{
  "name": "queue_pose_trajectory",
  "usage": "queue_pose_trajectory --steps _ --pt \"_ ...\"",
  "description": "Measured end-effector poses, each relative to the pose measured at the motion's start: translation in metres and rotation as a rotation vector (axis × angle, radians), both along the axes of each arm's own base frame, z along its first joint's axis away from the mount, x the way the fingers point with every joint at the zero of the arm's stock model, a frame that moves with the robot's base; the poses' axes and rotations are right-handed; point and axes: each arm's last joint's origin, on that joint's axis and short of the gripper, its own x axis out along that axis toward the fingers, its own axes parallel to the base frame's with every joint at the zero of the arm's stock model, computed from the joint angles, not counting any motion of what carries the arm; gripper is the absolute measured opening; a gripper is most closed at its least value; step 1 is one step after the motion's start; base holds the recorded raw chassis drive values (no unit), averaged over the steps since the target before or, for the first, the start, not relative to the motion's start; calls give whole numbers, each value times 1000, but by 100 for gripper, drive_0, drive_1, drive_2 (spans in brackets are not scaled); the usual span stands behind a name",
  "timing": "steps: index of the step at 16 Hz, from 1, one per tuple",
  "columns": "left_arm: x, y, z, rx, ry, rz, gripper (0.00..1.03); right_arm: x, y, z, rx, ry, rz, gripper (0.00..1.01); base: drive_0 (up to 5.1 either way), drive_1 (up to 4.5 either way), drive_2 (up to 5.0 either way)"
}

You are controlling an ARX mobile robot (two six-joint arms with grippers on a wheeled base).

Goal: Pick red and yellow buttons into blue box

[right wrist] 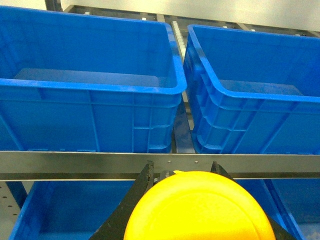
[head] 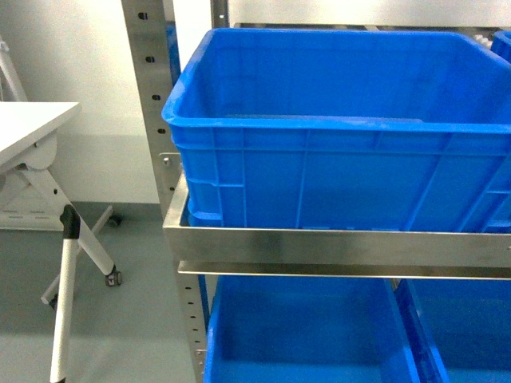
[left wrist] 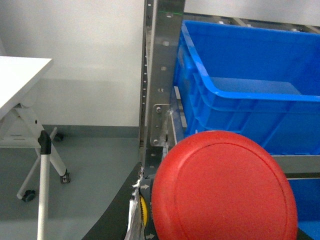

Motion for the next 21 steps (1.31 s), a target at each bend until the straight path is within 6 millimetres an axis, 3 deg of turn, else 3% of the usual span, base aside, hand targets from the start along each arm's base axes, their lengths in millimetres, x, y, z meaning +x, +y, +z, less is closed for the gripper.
queue_pose_trajectory --steps 21 --pt "0 0 0 -1 -5 0 34 0 0 0 0 3 0 28 498 -243 -243"
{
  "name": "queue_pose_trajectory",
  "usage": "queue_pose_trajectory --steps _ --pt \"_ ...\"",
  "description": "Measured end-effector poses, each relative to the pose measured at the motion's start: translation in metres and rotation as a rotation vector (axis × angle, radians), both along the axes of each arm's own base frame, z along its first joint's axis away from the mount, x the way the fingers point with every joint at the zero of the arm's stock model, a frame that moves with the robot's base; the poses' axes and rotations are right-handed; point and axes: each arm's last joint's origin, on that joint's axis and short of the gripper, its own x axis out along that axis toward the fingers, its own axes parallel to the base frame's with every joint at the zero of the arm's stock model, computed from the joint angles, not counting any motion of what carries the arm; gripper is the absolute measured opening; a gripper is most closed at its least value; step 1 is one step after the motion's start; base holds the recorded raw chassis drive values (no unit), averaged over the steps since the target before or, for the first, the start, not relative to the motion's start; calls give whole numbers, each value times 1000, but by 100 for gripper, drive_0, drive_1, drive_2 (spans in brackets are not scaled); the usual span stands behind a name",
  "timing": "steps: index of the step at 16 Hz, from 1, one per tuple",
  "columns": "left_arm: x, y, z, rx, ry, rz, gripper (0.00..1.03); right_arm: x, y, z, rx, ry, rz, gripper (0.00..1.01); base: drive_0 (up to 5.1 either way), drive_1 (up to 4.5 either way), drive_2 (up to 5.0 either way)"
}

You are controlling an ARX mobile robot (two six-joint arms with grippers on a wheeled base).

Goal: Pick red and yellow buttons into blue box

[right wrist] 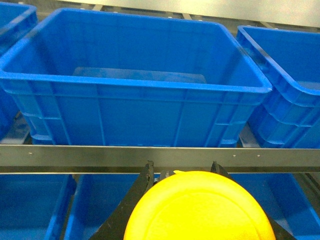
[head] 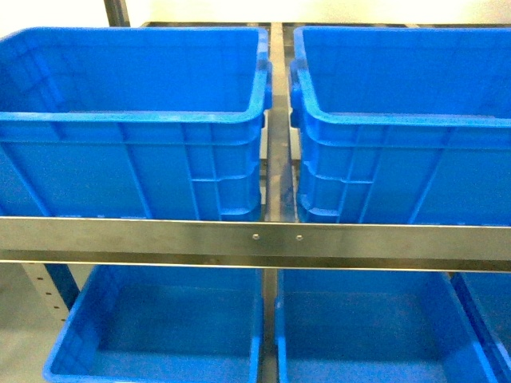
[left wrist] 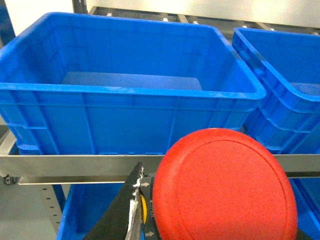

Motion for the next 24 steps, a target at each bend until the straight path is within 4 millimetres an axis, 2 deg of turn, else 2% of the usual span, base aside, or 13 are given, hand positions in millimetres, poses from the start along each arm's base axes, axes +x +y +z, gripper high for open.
queue_pose_trajectory --steps 24 --pt "0 0 -1 1 5 0 32 0 0 0 0 -2 -3 28 497 -244 -244"
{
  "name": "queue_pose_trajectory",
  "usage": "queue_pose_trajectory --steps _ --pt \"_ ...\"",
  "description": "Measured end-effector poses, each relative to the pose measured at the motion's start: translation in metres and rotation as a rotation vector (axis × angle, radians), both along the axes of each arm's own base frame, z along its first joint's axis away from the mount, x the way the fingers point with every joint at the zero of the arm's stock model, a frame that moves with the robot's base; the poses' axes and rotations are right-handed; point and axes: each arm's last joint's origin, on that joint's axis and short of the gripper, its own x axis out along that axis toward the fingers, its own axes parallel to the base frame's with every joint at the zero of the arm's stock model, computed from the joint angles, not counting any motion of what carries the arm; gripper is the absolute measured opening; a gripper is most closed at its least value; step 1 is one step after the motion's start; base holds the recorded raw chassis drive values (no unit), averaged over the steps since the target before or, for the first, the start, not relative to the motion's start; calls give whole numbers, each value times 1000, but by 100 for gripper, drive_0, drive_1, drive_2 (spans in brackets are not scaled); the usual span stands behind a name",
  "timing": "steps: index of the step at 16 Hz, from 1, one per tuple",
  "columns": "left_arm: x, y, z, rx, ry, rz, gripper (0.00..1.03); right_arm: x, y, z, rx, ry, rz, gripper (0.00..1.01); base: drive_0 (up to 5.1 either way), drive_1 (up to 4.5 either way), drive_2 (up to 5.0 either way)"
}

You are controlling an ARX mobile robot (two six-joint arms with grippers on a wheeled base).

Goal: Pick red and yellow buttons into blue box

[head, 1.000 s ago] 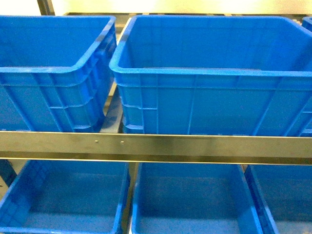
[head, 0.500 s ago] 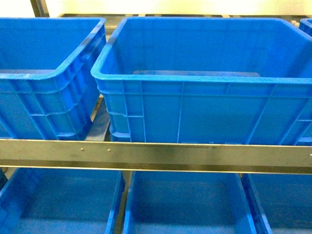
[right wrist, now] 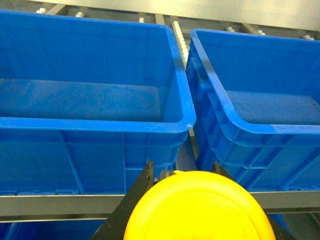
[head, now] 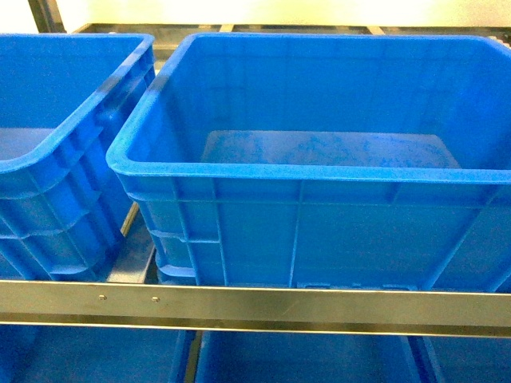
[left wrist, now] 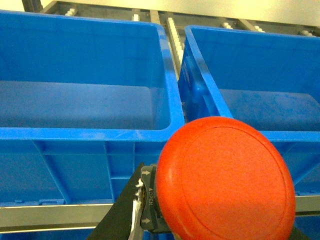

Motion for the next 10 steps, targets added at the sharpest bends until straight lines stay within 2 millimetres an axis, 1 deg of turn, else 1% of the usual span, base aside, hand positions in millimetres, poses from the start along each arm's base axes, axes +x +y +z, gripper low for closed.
queue_pose_trajectory --steps 10 --pt "0 0 0 0 -1 -3 32 0 0 0 0 0 1 28 497 -244 -244"
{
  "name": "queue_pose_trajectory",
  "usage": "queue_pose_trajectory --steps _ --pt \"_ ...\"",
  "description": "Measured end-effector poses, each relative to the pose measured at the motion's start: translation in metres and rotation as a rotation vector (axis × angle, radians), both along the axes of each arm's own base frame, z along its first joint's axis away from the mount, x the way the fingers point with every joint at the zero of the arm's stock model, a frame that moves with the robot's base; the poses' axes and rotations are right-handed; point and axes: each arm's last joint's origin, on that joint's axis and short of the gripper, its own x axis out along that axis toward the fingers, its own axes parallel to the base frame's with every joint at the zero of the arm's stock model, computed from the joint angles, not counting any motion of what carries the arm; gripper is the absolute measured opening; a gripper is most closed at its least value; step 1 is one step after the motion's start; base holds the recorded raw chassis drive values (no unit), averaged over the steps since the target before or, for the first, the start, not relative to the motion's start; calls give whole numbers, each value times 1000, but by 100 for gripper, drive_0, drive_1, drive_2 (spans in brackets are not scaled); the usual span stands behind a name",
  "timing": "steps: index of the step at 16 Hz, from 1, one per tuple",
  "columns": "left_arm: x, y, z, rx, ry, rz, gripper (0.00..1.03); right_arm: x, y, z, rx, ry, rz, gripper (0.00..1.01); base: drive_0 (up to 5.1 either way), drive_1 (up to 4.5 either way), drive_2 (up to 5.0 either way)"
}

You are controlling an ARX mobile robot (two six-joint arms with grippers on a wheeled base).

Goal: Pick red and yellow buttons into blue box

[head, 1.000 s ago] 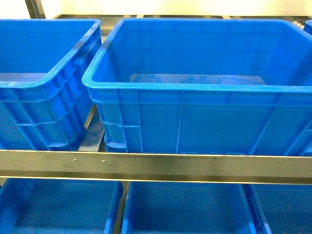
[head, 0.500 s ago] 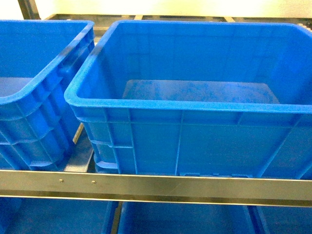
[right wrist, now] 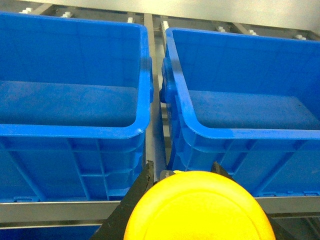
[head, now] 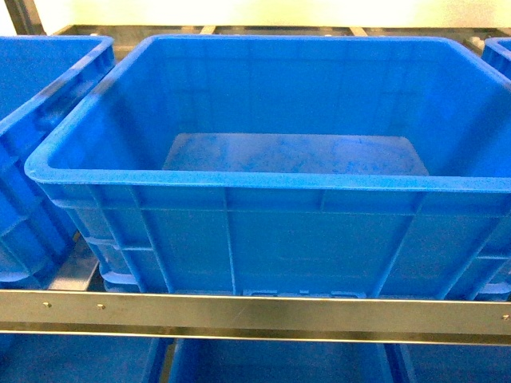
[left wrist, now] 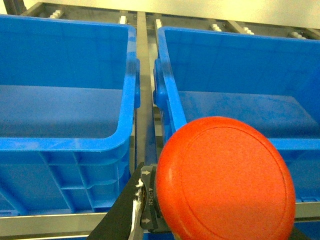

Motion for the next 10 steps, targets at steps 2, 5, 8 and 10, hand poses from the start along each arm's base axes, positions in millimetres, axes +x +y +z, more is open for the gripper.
queue_pose_trajectory --steps 2,5,8,10 --pt "0 0 1 -2 -7 1 32 0 0 0 0 -3 0 28 497 -244 -244" --pt "0 0 0 0 -2 2 32 0 0 0 1 -4 2 28 497 -244 -244" --pt "0 0 0 0 1 1 32 0 0 0 1 0 2 28 497 -244 -244" --pt "0 0 0 0 -2 1 32 0 0 0 0 0 2 28 497 -244 -244"
